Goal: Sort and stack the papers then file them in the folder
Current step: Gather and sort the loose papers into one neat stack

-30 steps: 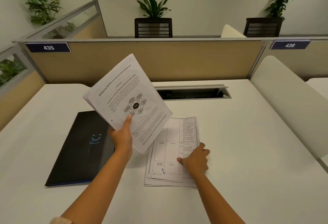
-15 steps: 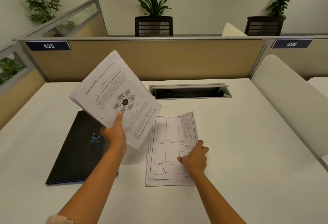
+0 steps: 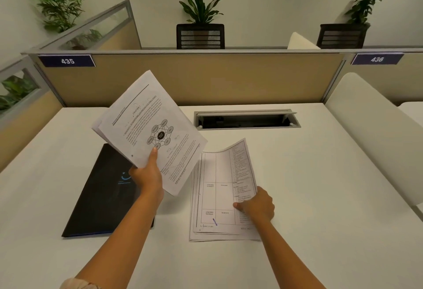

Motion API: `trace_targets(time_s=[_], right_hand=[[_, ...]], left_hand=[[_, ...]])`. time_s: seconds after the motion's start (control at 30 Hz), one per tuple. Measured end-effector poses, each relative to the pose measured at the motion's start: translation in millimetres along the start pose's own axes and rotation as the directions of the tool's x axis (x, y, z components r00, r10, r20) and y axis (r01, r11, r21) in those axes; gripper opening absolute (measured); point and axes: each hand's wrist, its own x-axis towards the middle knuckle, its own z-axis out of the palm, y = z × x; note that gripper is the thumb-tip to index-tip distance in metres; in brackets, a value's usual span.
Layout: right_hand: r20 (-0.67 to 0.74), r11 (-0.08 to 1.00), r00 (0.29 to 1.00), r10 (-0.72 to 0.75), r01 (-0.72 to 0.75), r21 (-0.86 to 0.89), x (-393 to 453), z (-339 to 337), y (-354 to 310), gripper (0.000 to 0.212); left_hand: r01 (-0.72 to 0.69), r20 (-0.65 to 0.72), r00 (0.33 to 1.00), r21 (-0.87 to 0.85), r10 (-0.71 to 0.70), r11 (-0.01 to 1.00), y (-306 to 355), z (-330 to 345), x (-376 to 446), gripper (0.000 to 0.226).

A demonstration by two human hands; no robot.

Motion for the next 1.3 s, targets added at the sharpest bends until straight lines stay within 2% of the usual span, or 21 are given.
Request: trace_targets(time_s=[0.23, 0.37, 0.47, 0.57, 0.73, 0.9, 1.0, 1.1, 1.23, 1.3], right_hand=[[0.095, 0.993, 0.995, -0.039, 0.029, 0.111, 12, -11, 14, 0.056], [0.134, 0.980, 0.988, -0.080, 0.053, 0.194, 17, -8, 22, 0.055], [0.128, 0.949, 0.987, -0.101, 0.057, 0.309, 20, -6, 29, 0.054], [0.198, 0.904, 0.973, -0.119, 0.024, 0.427, 24, -10, 35, 0.040], [0.072, 0.839, 0.984, -0.165, 0.102, 0.534, 28, -21, 46, 0.037], [-0.002, 0.692, 0.988, -0.152, 0.108, 0.714, 32, -33, 51, 0.035], [0.009, 0.657, 0.980, -0.199, 0.126, 0.743, 33, -38, 44, 0.036], [0.063, 0.632, 0.962, -0.266, 0.125, 0.765, 29, -40, 30, 0.032], [0.123, 0.571, 0.920, -0.371, 0.122, 0.812, 22, -44, 12, 0.038], [0.145, 0.545, 0.906, -0.398, 0.107, 0.831, 20, -45, 6, 0.037]], left_hand=[[0.010, -0.002, 1.000, 0.034, -0.010, 0.999, 1, -5, 2, 0.040], [0.016, -0.004, 1.000, 0.029, -0.016, 0.999, -1, -5, 0, 0.039], [0.010, -0.001, 1.000, 0.019, -0.010, 1.000, -4, -5, -1, 0.036], [-0.008, -0.012, 1.000, 0.032, 0.008, 0.999, -5, -6, -3, 0.032], [-0.037, -0.027, 0.999, 0.083, 0.039, 0.996, -4, -8, 0, 0.030], [-0.081, -0.020, 0.996, 0.142, 0.085, 0.987, -3, -7, 3, 0.026], [-0.137, 0.056, 0.990, 0.218, 0.127, 0.966, -7, -1, 1, 0.032], [-0.141, 0.200, 0.977, 0.340, 0.075, 0.930, -9, 5, -8, 0.046], [-0.141, 0.447, 0.891, 0.424, -0.072, 0.895, -11, 11, -19, 0.038], [-0.150, 0.524, 0.842, 0.459, -0.130, 0.876, -14, 11, -21, 0.034]])
